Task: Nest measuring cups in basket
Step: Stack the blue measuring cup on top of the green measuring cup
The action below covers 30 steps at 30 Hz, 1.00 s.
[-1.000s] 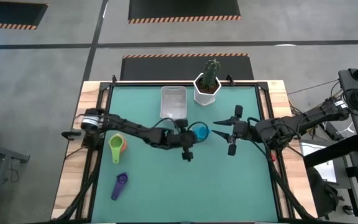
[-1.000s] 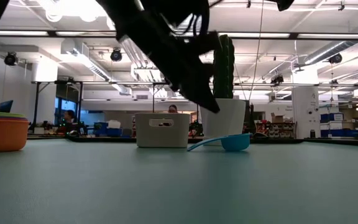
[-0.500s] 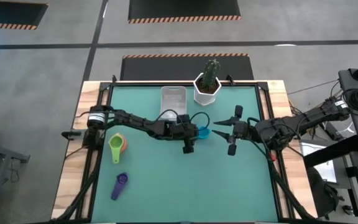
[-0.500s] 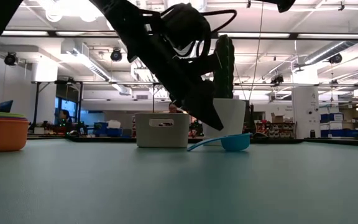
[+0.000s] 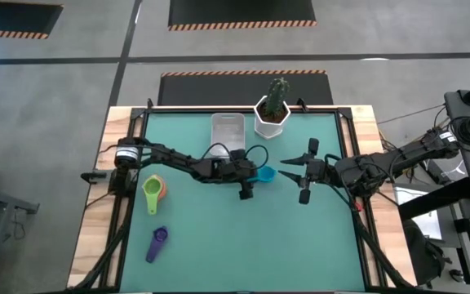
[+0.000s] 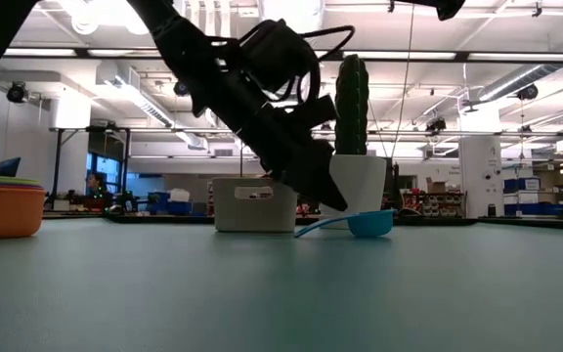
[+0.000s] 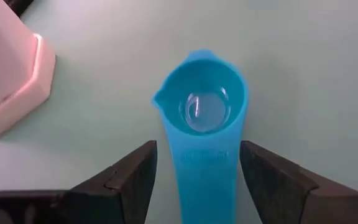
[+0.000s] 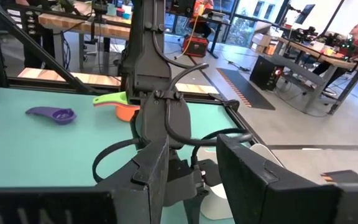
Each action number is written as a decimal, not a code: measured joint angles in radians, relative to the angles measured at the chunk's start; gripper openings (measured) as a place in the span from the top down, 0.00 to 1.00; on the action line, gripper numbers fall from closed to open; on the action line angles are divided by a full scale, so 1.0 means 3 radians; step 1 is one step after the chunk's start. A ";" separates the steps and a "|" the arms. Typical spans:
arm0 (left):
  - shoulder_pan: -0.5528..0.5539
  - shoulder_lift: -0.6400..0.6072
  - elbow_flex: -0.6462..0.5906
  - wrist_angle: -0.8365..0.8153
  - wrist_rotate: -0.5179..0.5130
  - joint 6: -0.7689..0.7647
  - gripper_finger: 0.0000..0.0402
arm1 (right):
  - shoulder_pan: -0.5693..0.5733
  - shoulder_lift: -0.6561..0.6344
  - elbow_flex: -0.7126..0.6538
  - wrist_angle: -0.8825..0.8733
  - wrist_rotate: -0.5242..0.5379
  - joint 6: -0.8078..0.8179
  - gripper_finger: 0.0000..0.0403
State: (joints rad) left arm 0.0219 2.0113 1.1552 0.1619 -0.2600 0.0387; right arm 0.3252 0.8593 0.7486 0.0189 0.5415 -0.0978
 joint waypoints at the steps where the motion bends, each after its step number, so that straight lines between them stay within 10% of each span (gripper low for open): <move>1: 0.0000 0.0000 -0.0029 0.0021 0.0002 0.0001 0.47 | 0.0000 0.0000 0.0000 0.0000 -0.0001 0.0000 0.69; 20: -0.0005 0.0244 -0.0023 0.0339 -0.0050 0.0122 0.49 | -0.0001 0.0003 0.0001 -0.0043 0.0001 -0.0002 0.69; 30: -0.0023 0.0244 -0.0023 0.0331 -0.0046 0.0068 0.70 | -0.0001 0.0003 0.0001 -0.0050 0.0001 -0.0024 0.69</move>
State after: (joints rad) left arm 0.0151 2.0846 1.1484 0.2611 -0.2737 0.0592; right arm 0.3248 0.8600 0.7490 0.0040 0.5419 -0.1051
